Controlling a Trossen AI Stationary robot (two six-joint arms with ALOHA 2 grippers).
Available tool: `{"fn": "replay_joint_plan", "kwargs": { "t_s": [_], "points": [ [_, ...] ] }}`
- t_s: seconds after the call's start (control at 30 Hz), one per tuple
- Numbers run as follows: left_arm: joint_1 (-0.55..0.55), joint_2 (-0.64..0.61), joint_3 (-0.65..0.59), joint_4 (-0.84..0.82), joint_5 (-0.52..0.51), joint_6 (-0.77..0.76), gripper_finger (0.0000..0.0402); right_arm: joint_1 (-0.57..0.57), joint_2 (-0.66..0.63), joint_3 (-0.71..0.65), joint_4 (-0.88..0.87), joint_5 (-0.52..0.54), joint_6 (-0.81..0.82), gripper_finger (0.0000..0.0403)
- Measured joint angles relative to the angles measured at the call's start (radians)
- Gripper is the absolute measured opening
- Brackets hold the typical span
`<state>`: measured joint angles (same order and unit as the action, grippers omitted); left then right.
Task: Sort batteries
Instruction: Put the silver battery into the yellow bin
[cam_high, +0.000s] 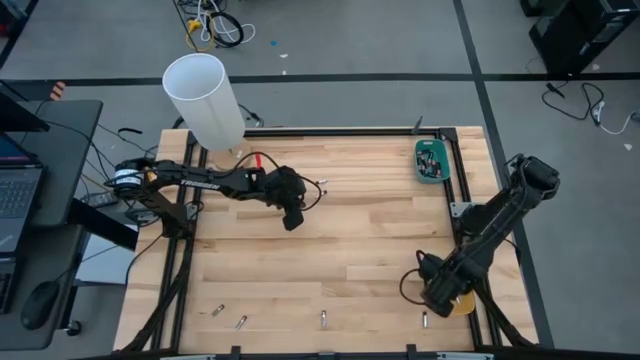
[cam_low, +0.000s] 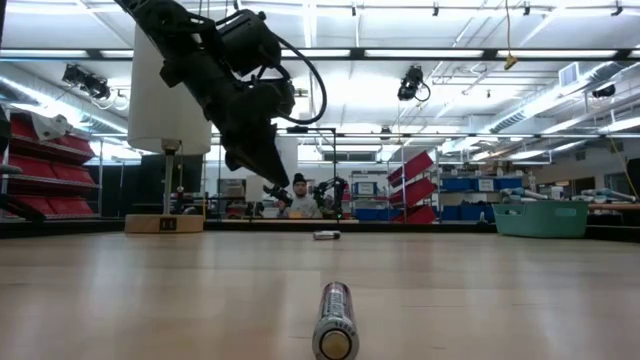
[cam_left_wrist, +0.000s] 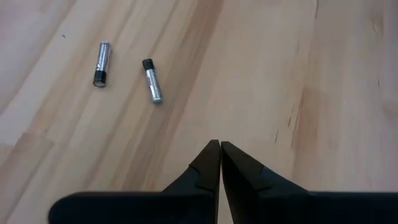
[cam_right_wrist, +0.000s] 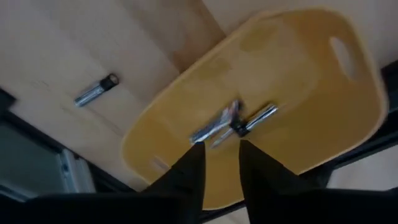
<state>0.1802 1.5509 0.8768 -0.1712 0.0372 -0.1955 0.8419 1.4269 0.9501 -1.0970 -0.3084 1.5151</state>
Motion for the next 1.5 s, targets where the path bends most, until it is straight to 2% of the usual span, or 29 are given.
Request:
{"fn": "replay_joint_plan", "kwargs": {
  "t_s": [0.17,0.3,0.43,0.63,0.87,0.97,1.13,1.5],
  "points": [
    [0.0,0.0,0.0,0.045,-0.001,0.0,0.003,0.041,0.001,0.0,0.18,0.019,0.138,0.0112],
    [0.0,0.0,0.0,0.117,-0.002,-0.006,0.003,0.065,0.033,0.003,0.402,0.063,0.288,0.0111],
    [0.0,0.0,0.0,0.177,-0.003,-0.068,0.003,0.087,0.11,0.056,0.499,0.095,0.363,0.0108],
    [0.0,0.0,0.0,0.204,-0.003,-0.083,0.003,0.094,0.272,0.163,0.493,0.071,0.401,0.0107],
    [-0.005,0.0,0.0,0.203,-0.003,-0.082,0.003,0.094,0.406,0.245,0.415,0.048,0.656,0.0106],
    [-0.005,0.0,0.0,0.203,-0.003,-0.093,0.003,0.092,0.423,0.256,0.355,0.042,0.744,0.0106],
    [-0.005,0.0,0.0,0.203,-0.003,-0.095,0.003,0.058,0.42,0.256,0.227,0.003,0.759,0.0106],
    [-0.005,0.0,0.0,0.197,-0.003,-0.092,0.003,0.029,0.42,0.242,0.217,-0.017,0.76,0.0106]
  ]
}}
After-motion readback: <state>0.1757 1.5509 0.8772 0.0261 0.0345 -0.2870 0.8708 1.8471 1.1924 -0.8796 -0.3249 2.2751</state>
